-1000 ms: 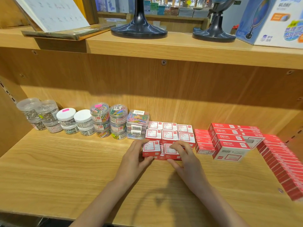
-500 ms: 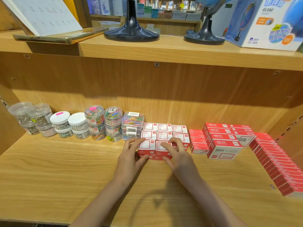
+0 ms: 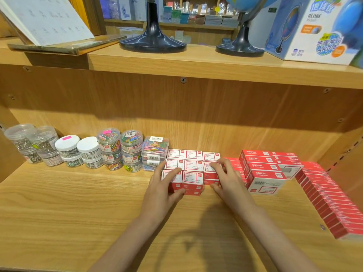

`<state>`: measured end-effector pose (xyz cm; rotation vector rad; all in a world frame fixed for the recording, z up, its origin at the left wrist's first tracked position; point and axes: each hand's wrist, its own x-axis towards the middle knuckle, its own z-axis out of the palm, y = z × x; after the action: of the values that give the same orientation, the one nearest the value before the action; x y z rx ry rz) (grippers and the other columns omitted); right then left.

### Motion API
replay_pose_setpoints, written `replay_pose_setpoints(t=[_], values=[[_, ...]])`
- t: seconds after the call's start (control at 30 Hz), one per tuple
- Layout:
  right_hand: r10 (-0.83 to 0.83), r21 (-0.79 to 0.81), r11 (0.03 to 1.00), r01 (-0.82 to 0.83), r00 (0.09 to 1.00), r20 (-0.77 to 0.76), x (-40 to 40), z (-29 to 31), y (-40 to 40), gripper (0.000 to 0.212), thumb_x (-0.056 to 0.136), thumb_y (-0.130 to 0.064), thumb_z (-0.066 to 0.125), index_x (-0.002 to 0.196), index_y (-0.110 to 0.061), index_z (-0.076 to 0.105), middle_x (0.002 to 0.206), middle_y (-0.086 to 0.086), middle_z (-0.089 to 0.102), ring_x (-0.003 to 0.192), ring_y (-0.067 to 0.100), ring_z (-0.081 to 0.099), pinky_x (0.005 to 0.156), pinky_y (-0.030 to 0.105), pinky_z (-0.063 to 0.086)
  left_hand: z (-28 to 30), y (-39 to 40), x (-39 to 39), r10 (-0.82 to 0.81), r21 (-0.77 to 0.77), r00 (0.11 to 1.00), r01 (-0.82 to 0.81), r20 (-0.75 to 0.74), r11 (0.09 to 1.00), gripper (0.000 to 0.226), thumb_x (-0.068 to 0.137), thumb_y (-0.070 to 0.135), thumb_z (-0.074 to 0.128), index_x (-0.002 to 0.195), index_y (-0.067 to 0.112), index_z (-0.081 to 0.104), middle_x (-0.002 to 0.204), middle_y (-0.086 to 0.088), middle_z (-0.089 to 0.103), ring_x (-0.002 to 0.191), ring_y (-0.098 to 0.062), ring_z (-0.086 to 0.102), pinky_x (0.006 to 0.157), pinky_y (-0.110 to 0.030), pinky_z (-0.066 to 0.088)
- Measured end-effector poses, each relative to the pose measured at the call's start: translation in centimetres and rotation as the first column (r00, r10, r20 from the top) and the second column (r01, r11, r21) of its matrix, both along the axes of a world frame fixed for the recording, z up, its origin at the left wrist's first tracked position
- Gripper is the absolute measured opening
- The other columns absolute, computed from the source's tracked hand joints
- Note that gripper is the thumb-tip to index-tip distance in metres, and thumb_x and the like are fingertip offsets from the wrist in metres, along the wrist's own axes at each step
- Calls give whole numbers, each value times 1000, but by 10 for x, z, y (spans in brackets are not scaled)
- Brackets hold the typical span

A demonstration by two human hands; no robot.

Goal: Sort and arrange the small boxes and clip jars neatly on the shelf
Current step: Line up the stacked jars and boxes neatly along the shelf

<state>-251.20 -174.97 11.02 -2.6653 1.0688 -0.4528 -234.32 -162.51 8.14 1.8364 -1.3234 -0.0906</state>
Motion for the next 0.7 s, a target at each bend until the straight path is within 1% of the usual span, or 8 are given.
replay_pose_setpoints(t=[0.1, 0.2, 0.33, 0.43, 0.5, 0.53, 0.63, 0.7], values=[[-5, 5, 1000, 5, 999, 43, 1, 4, -1, 51, 81, -14, 66, 127, -20, 44, 127, 2, 34, 103, 28, 44, 92, 38, 40, 0, -1, 2, 0, -5, 1000, 0, 12, 1000, 54, 71, 23, 77, 121, 27, 57, 141, -2, 32, 124, -22, 43, 96, -37, 43], [12, 21, 1000, -13, 999, 35, -3, 7, -4, 48, 80, -18, 68, 122, -23, 46, 123, -1, 33, 104, 24, 41, 92, 34, 33, 0, -1, 4, -7, -21, 1000, 7, 9, 1000, 54, 70, 22, 78, 120, 27, 58, 139, -1, 33, 122, -22, 44, 95, -39, 44], [55, 21, 998, -55, 998, 11, -7, 7, -9, 48, 77, -19, 70, 119, -24, 47, 125, -4, 32, 102, 10, 36, 91, 27, 18, -2, -1, 4, -3, -22, 1000, 3, 14, 1000, 54, 70, 23, 78, 120, 27, 57, 140, -1, 33, 123, -22, 43, 96, -38, 44], [81, -13, 997, -81, 997, 2, -7, 6, -12, 49, 74, -21, 72, 115, -29, 46, 127, -4, 38, 109, 16, 43, 90, 28, 17, -5, -2, 6, -16, -50, 1000, 17, 24, 999, 54, 70, 25, 78, 118, 33, 55, 139, 0, 34, 123, -21, 44, 94, -33, 42], [86, -7, 996, -86, 996, -2, -9, 5, -14, 51, 74, -21, 72, 108, -38, 37, 125, -5, 42, 112, 19, 45, 89, 28, 15, -7, -2, 7, -18, -55, 999, 19, 28, 998, 54, 70, 25, 78, 118, 33, 55, 139, 0, 34, 122, -21, 45, 93, -32, 42], [90, -5, 996, -90, 996, -7, -11, 5, -13, 52, 74, -21, 72, 106, -39, 35, 124, -6, 44, 113, 19, 46, 88, 28, 15, -7, -2, 6, -13, -51, 999, 15, 30, 999, 54, 70, 25, 78, 119, 32, 55, 139, 0, 34, 122, -22, 45, 92, -33, 42], [108, -7, 994, -108, 994, -28, -16, 6, -10, 42, 79, -23, 68, 113, -28, 45, 124, -10, 46, 115, 13, 44, 87, 26, 14, -7, -1, 5, -2, -47, 999, 4, 41, 999, 53, 71, 25, 77, 120, 30, 56, 139, 4, 32, 123, -20, 43, 92, -31, 42], [126, 12, 992, -126, 991, -46, -16, 8, -8, 39, 81, -25, 66, 114, -24, 46, 118, -12, 47, 112, 9, 44, 85, 25, 15, -8, 0, 5, -8, -52, 999, 10, 42, 999, 53, 72, 26, 77, 120, 29, 56, 139, 5, 31, 123, -20, 43, 92, -29, 39]])
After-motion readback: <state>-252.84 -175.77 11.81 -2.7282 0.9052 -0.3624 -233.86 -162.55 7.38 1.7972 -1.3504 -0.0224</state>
